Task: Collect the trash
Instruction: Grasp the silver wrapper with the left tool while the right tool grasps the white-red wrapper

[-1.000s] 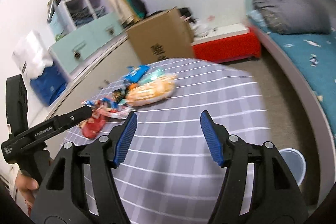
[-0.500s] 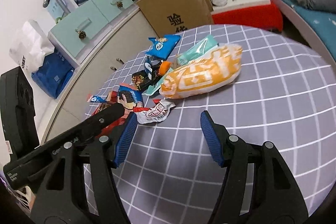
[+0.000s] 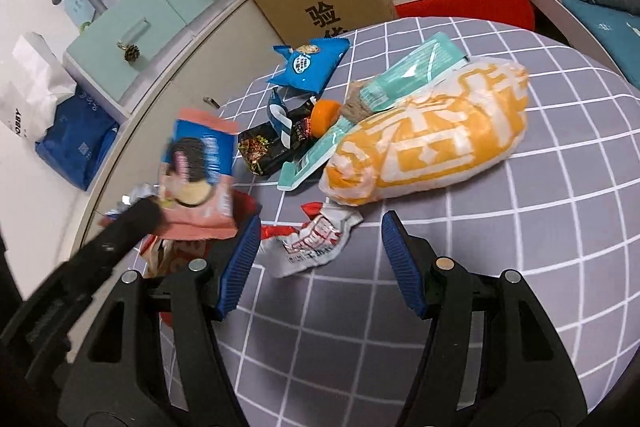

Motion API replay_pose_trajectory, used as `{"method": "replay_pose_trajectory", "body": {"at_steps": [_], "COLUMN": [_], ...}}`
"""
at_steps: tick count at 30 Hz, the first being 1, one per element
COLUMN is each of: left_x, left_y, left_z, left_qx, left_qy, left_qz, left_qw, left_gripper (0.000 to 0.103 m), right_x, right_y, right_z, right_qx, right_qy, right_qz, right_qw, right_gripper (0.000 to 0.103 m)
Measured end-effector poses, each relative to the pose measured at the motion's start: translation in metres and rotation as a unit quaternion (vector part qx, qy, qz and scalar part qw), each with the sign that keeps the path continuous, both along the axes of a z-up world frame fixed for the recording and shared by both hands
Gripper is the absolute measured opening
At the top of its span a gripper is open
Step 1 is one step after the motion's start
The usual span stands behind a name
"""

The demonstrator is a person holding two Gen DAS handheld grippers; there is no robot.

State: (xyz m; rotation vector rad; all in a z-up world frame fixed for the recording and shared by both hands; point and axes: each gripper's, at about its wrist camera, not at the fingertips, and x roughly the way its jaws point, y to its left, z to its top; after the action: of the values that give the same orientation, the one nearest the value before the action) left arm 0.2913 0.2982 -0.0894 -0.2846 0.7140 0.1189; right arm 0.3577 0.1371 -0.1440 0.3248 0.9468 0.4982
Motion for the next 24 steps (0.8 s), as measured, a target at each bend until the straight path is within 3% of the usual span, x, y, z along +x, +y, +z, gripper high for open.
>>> {"method": "replay_pose_trajectory", "body": {"at_steps": [4, 6, 7, 10, 16, 24], "left_x": [0.002, 0.0, 0.0, -0.003, -0.015, -0.044], "left_y": [0.003, 0.004, 0.005, 0.006, -0.004, -0.039], "left_z": [-0.002, -0.002, -0.002, 0.0, 0.008, 0.032], "left_qx": [-0.002, -0.002, -0.002, -0.005, -0.003, -0.003], "left_qy": [0.001, -0.002, -0.002, -0.004, -0.012, -0.037], "left_qz": [-0.002, 0.002, 0.002, 0.003, -0.001, -0.028], "left_qw": [1.0, 1.0, 1.0, 1.0, 0.9999, 0.9989], "left_gripper": [0.002, 0.002, 0.002, 0.002, 0.002, 0.002], "right_x": [0.005, 0.007, 0.008, 0.006, -0.008, -0.039], "right_y": [0.013, 0.018, 0.019, 0.019, 0.007, -0.046], "right_z": [-0.004, -0.005, -0.006, -0.006, -0.007, 0.024], "right_qx": [-0.024, -0.035, -0.04, -0.043, 0.011, 0.082], "right_qy": [-0.004, -0.006, -0.007, -0.013, 0.006, -0.016], "right_qz": [0.0, 0.002, 0.004, 0.012, 0.041, 0.037], "right_qw": [1.0, 0.999, 0.999, 0.999, 0.999, 0.996], "right_gripper": [0.058, 0.038, 0.036, 0.033, 0.032, 0.032]}}
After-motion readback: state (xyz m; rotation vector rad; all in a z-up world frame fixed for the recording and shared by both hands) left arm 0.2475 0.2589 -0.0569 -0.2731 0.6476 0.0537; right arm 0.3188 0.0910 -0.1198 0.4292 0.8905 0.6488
